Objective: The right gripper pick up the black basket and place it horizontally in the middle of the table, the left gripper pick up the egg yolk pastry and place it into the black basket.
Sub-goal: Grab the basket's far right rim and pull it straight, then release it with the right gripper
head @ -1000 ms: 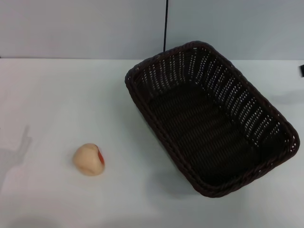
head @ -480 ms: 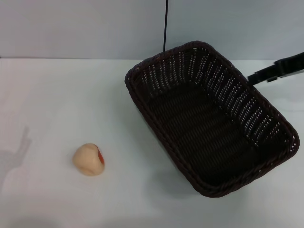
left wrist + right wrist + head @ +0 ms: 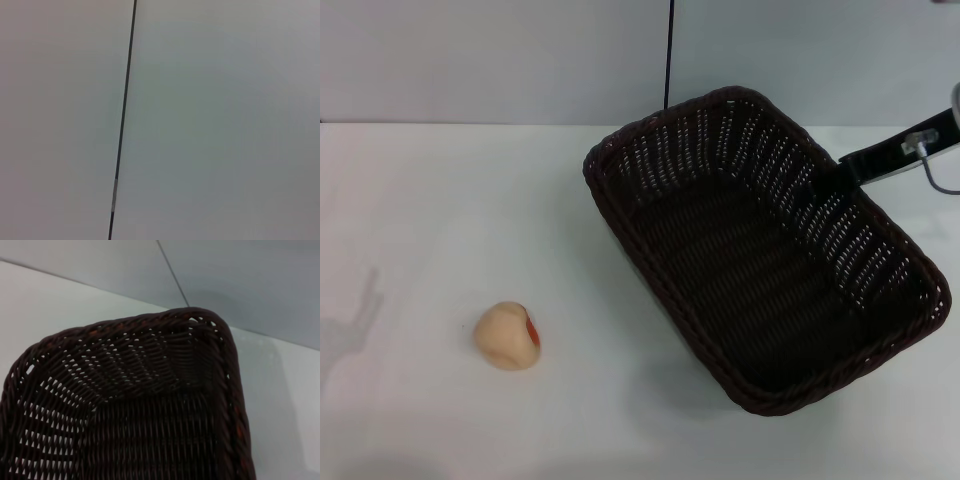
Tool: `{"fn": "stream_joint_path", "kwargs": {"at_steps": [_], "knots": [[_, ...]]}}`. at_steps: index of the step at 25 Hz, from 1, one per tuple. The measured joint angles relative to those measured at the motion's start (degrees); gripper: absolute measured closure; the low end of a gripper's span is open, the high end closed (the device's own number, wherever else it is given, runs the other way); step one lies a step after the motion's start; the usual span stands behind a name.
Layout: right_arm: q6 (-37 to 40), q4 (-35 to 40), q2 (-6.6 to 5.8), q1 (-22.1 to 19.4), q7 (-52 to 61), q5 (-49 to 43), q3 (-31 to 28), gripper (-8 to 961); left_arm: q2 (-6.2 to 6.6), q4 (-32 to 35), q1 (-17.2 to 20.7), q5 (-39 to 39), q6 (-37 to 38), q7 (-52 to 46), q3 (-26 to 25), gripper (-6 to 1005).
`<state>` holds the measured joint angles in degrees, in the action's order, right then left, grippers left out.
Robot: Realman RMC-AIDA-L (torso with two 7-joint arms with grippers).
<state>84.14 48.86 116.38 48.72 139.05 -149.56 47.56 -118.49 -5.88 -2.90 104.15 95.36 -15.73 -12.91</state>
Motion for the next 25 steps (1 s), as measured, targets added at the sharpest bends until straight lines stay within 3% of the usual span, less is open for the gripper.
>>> {"fn": "stream_joint_path", "kwargs": {"at_steps": [8,18,25], "knots": [[-1.46,-0.74,0.28,0.15,-0.14,-0.08,0.32,468,0.02,-0.01,0.28,-0.16,0.0,0.0,0.0,189],[-2.99,-0.71,0.46,0.18,-1.84,0.75,1.13,675,0.02,-0.01,0.27,-0.12,0.0,0.0,0.0,189],[-2.36,6.29,0.75,-0.09,-12.23,4.08,6.56,806,0.1,0.35,1.13,-0.08,1.56,0.0,0.0,189]]}}
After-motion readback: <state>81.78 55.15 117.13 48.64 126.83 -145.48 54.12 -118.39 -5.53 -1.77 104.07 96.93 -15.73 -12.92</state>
